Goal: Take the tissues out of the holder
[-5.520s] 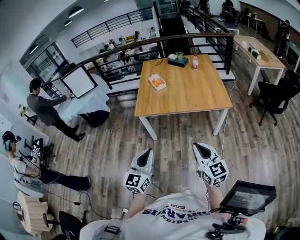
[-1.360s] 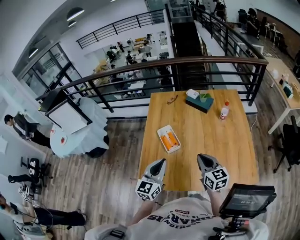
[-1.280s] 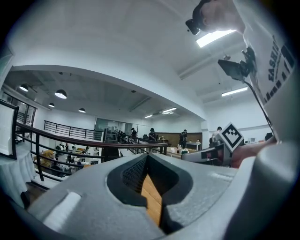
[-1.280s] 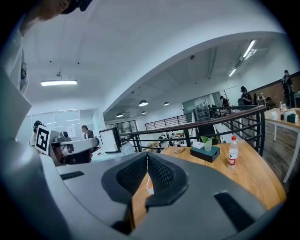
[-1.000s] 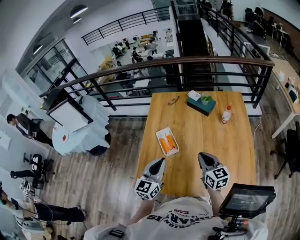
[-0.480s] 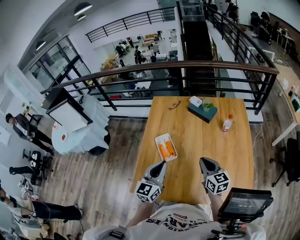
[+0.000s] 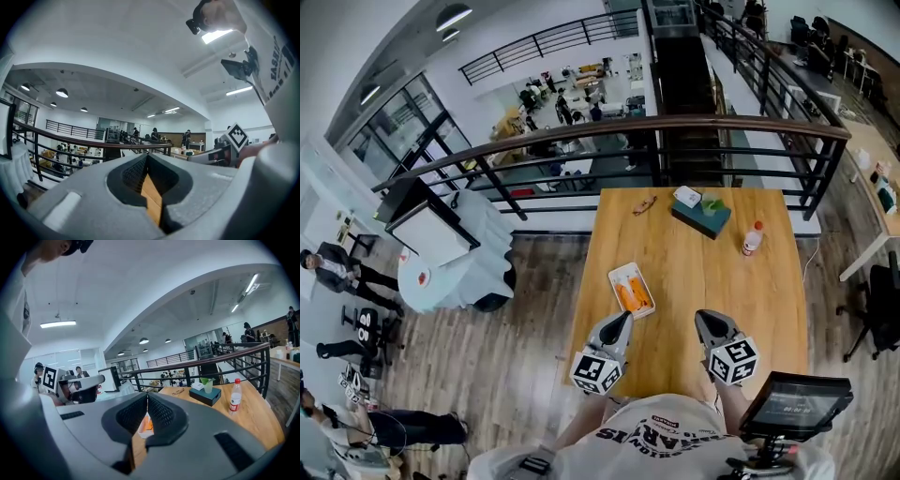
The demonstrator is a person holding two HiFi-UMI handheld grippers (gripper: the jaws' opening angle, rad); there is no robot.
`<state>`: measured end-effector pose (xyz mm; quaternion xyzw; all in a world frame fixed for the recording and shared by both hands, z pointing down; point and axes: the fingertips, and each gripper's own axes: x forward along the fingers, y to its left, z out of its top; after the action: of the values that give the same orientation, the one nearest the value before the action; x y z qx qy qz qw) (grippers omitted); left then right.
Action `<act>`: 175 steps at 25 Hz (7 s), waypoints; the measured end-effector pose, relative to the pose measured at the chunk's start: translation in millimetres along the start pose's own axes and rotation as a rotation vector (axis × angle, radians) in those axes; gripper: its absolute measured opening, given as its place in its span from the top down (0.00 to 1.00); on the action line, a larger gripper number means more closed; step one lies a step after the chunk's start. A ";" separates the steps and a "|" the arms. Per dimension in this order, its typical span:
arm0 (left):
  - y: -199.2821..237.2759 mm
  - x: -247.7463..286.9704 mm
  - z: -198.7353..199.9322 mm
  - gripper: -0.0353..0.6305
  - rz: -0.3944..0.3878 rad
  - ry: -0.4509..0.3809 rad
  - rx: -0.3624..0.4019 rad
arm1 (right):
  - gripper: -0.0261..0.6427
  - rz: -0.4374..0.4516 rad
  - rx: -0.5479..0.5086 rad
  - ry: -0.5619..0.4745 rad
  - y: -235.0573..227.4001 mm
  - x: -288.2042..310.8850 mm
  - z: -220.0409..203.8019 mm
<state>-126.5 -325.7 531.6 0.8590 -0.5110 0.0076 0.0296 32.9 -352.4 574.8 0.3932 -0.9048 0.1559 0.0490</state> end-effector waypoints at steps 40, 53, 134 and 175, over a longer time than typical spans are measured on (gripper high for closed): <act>140.8 131.3 -336.3 0.43 0.032 0.984 0.062 | 0.95 -0.168 0.030 0.034 -12.6 -44.1 -25.9; 142.2 128.8 -357.4 0.77 0.006 1.106 0.157 | 0.95 -0.194 0.031 0.048 -19.6 -51.2 -26.6; 23.8 192.5 51.9 0.94 -0.155 0.372 0.595 | 0.95 -0.176 0.028 0.040 -22.8 -45.2 -26.4; -6.2 211.1 -180.9 0.94 -0.201 0.540 0.556 | 0.95 -0.223 0.033 0.046 -37.4 -55.7 -28.0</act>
<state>-17.1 -497.3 721.0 0.8470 -0.3770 0.3682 -0.0699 97.4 -328.7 598.7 0.4885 -0.8514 0.1735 0.0802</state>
